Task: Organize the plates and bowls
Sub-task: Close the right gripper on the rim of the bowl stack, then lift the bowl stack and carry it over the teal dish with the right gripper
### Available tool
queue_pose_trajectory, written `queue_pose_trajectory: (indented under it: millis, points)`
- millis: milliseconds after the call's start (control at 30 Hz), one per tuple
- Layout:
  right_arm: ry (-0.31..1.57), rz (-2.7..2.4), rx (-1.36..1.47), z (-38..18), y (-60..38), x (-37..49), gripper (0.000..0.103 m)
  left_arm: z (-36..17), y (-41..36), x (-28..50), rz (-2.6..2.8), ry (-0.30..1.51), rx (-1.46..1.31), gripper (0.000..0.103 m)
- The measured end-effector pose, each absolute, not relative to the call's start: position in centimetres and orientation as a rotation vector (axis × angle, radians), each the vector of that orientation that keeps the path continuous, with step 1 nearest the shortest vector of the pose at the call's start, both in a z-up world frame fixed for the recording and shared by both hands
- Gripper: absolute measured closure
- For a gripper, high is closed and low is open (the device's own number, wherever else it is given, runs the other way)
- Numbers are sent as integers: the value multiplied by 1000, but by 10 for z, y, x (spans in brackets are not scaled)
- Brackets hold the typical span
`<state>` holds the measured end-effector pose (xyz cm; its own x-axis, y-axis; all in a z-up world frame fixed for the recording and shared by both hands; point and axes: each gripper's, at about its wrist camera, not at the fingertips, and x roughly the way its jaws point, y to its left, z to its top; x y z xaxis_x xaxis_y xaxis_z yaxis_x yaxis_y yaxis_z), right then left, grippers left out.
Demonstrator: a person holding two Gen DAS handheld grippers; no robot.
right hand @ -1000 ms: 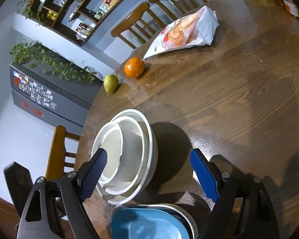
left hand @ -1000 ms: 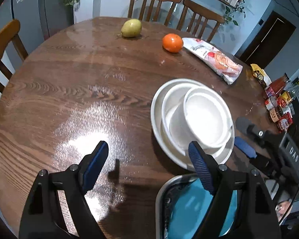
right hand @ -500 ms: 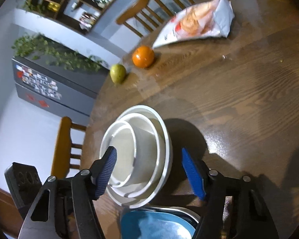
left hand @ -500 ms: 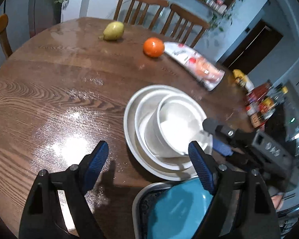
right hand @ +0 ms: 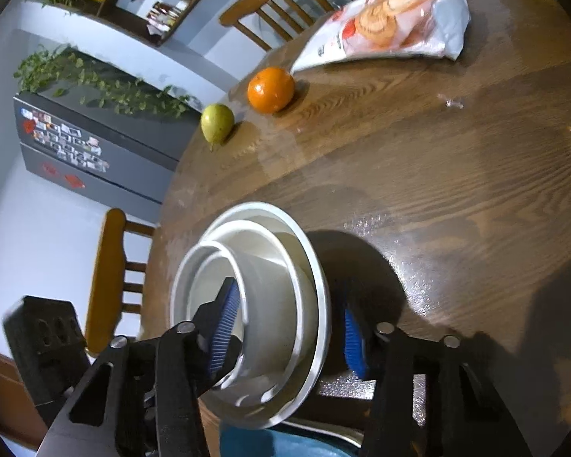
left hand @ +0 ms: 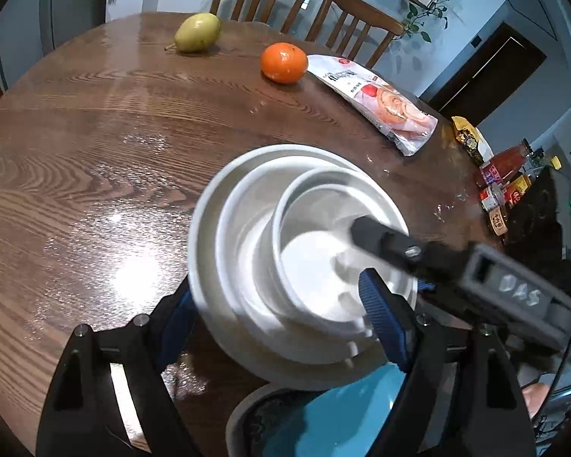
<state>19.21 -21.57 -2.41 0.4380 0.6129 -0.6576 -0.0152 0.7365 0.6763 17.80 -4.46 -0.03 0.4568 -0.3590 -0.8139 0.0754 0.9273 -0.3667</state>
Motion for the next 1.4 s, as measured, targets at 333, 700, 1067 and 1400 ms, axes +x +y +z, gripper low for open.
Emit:
queue_pose_trajectory:
  millis: [333,700,1067,1400]
  points:
    - [1049,395,634,-27,-212,188,54,-1,-44,179,-262,1065,-305,26]
    - [1004,388,616,-5,-215,174,54,20,-45,164,-274,1026,-303,26]
    - [938,369,600,25,-218,127,54,44,-50,123,-324,977,-290,26]
    - [921,373,579,29,-214,81,54,44,-49,73,-326,968,-303,26]
